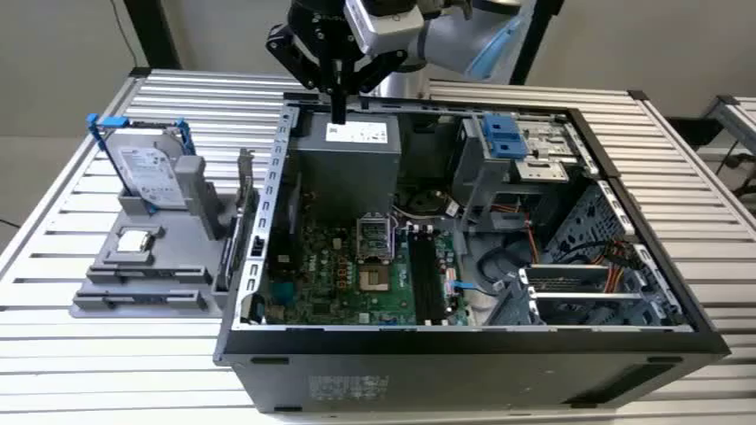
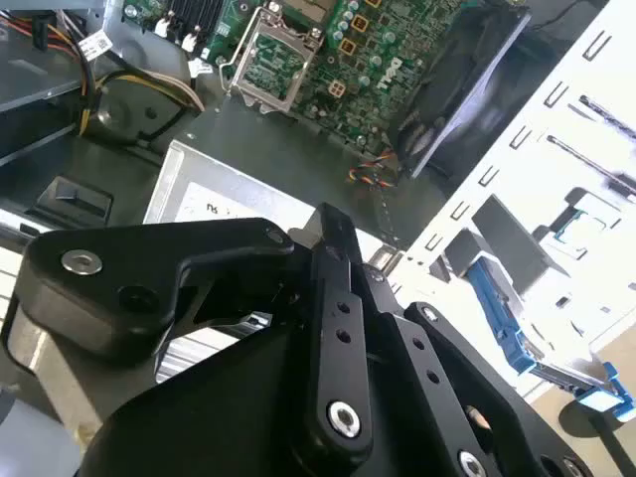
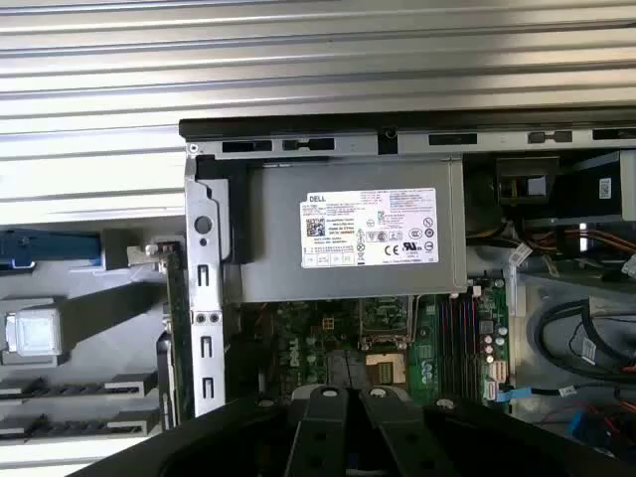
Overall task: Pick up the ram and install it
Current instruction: 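Reach for the ram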
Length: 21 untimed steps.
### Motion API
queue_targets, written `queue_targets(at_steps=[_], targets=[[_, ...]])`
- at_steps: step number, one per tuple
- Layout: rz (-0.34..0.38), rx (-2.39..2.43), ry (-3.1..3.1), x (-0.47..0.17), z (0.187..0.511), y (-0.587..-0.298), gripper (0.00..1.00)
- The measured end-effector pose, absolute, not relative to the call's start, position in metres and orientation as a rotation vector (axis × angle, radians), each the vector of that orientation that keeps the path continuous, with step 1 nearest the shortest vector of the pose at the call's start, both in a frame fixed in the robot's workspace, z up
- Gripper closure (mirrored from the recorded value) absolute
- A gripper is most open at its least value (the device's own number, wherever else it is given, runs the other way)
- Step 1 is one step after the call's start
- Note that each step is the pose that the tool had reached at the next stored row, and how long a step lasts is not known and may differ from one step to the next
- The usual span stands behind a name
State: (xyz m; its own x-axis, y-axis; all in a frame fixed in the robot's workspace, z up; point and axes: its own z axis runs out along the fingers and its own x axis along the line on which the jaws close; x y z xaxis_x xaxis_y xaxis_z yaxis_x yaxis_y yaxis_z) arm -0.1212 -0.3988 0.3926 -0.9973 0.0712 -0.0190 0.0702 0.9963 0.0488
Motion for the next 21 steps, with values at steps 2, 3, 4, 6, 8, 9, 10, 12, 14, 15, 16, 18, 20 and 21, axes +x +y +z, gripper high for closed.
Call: queue_targets(at_steps=[2, 3, 4, 6, 8, 9, 10, 12, 14, 15, 16, 18, 20, 21], targets=[[0.075, 0.11, 3.118, -0.121, 0.393, -0.399, 1.0], [0.075, 0.11, 3.118, -0.121, 0.393, -0.399, 1.0], [0.075, 0.11, 3.118, -0.121, 0.393, -0.399, 1.0], [0.075, 0.11, 3.118, -0.121, 0.393, -0.399, 1.0], [0.075, 0.11, 3.118, -0.121, 0.393, -0.399, 1.0], [0.075, 0.11, 3.118, -0.121, 0.393, -0.399, 1.0], [0.075, 0.11, 3.118, -0.121, 0.393, -0.399, 1.0], [0.075, 0.111, 3.118, -0.122, 0.393, -0.399, 1.0], [0.075, 0.11, 3.118, -0.124, 0.393, -0.399, 1.0], [0.075, 0.11, 3.118, -0.125, 0.393, -0.399, 1.0], [0.075, 0.11, 3.118, -0.126, 0.393, -0.399, 1.0], [0.075, 0.111, 3.118, -0.133, 0.393, -0.399, 1.0], [0.075, 0.11, 3.118, -0.136, 0.393, -0.399, 1.0], [0.075, 0.111, 3.118, -0.137, 0.393, -0.399, 1.0]])
